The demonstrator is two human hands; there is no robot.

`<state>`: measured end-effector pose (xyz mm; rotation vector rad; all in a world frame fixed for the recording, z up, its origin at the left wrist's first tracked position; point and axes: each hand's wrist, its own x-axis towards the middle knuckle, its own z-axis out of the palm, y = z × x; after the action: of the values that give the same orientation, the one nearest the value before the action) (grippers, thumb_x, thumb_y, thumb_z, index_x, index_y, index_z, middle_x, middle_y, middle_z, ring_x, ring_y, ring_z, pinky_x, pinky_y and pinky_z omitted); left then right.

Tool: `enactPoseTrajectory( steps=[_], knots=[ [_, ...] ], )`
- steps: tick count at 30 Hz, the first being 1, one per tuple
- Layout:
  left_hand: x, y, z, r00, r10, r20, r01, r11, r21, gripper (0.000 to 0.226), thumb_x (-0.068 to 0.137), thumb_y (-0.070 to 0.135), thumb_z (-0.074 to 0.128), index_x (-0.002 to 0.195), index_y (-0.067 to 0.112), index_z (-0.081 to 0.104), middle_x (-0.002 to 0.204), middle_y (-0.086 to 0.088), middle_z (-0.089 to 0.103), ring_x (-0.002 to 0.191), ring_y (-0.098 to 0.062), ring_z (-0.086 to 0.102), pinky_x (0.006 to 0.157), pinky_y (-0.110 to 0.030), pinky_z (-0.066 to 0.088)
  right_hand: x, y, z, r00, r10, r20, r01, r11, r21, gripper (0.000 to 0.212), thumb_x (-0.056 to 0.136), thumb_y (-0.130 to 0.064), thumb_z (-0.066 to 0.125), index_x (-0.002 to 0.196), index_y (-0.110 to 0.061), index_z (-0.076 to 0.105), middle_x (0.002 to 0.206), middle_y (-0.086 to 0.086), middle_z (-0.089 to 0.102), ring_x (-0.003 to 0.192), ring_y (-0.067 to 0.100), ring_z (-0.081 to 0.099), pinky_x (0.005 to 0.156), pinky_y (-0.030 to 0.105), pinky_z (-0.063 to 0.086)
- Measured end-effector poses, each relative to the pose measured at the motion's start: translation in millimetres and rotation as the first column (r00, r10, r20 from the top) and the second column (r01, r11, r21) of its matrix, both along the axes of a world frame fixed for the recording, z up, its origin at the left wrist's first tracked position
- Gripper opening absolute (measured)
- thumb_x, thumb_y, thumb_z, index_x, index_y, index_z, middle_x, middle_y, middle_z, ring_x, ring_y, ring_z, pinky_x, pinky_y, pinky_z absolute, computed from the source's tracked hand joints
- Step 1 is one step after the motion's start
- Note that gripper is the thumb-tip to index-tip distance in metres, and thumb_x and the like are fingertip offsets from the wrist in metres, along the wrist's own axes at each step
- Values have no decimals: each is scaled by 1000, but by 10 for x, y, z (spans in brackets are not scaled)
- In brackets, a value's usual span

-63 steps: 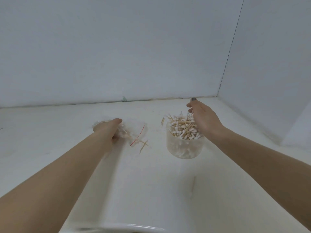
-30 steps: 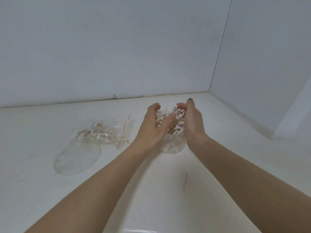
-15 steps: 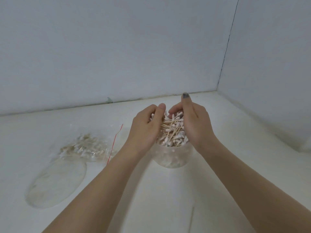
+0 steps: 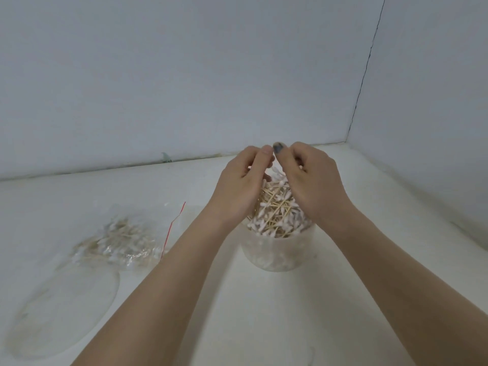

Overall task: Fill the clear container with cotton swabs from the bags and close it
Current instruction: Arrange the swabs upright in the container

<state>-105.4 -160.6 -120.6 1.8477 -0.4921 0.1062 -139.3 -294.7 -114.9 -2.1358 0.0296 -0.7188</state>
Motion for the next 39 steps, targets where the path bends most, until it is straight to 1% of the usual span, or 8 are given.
enactPoseTrajectory(
  steps=[5, 8, 13, 19, 25, 29, 32, 39],
  knots=[
    [27, -33, 22, 998, -68, -12, 69, 995, 70, 54, 109, 52, 32, 98, 23, 76, 102, 13, 75, 94, -5, 66, 92, -25, 48, 0, -52, -6, 999, 0, -33, 2, 998, 64, 46, 102, -48, 44, 69, -17, 45, 61, -7, 48, 54, 1, 44, 54, 11, 36],
    [73, -71, 23, 999, -29, 34, 27, 998, 52, 52, 108, 50, 36, 86, 19, 71, 84, 10, 70, 77, -4, 62, 77, -27, 46, -25, -65, 42, 995, 21, -98, -15, 998, 62, 52, 100, -56, 39, 85, -10, 59, 80, 6, 64, 66, 13, 53, 58, 17, 39],
    [88, -47, 26, 999, 11, 47, -11, 1000, 2, 52, 109, 47, 35, 86, 13, 68, 81, 2, 67, 68, -9, 58, 67, -18, 45, -130, -168, 279, 970, 75, -231, -102, 989, -108, 40, 93, -64, 44, 71, -33, 55, 67, -11, 58, 58, 3, 52, 59, 23, 35],
    [79, 88, 60, 983, -150, -110, 155, 987, 32, 51, 107, 57, 26, 115, 28, 67, 108, 17, 72, 105, 0, 65, 83, -23, 49, -240, -345, 466, 858, 259, -443, -331, 939, -92, 7, 84, -36, 73, 88, -31, 70, 79, -7, 71, 54, -1, 60, 56, 17, 45],
    [103, 229, 38, 928, -272, -254, 281, 960, -2, 44, 87, 67, 53, 124, 45, 60, 127, 17, 69, 120, -7, 65, 112, -48, 43, -230, -345, 510, 937, 180, -300, -207, 976, -59, 9, 87, -12, 73, 83, -20, 71, 73, -5, 73, 62, 6, 71, 51, 5, 41],
    [59, 323, 62, 908, -316, -276, 364, 920, 145, 67, 73, 45, 74, 134, 51, 47, 130, 20, 59, 114, 0, 63, 108, -37, 45, -259, -356, 560, 929, 159, -334, -193, 979, -69, 11, 88, -11, 70, 84, -21, 72, 76, -6, 74, 66, 5, 73, 46, 4, 38],
    [83, 461, 169, 911, -277, -306, 353, 907, 229, 78, 59, 51, 81, 129, 53, 45, 129, 11, 54, 116, -7, 60, 109, -39, 46, -307, -377, 629, 929, 140, -343, -181, 980, -88, 14, 89, -10, 67, 83, -22, 72, 75, -8, 75, 67, 5, 73, 45, 3, 36],
    [113, 568, 318, 949, -236, -208, 305, 854, 422, 39, 77, 27, 87, 107, 36, 64, 106, 8, 64, 77, -8, 62, 78, -36, 52, -401, -328, 759, 946, 148, -290, -187, 976, -112, 15, 89, -11, 67, 83, -24, 72, 79, -9, 75, 68, 3, 73, 60, 15, 48]
  ],
)
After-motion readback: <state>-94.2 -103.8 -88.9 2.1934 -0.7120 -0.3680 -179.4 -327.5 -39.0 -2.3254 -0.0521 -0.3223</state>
